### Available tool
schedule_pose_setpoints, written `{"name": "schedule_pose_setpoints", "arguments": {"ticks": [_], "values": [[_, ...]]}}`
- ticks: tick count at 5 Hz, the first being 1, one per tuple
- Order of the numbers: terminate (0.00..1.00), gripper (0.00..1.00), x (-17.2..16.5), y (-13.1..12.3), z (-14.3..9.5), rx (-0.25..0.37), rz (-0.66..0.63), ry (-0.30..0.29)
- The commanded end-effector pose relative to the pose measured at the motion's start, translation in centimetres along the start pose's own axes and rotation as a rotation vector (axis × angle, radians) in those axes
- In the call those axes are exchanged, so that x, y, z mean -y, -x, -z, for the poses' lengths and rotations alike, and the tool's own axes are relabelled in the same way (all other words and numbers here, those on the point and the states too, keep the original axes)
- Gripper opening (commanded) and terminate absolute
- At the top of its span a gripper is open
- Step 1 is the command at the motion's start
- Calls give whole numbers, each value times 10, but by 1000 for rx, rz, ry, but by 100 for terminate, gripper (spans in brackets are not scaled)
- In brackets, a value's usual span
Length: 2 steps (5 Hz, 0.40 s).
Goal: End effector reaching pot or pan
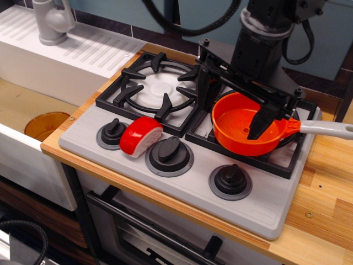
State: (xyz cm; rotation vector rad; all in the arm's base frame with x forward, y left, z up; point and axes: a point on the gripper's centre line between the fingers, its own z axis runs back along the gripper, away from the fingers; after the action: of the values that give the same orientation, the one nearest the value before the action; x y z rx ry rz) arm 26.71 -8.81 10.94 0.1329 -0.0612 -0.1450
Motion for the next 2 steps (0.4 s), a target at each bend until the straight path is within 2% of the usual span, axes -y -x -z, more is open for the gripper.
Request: {"name": "schedule_pose_setpoints", "arguments": {"ticks": [1, 2], "values": [[0, 100, 0, 0, 0, 0, 0, 0], [0, 100, -11, -32, 7, 50, 22, 3]]}}
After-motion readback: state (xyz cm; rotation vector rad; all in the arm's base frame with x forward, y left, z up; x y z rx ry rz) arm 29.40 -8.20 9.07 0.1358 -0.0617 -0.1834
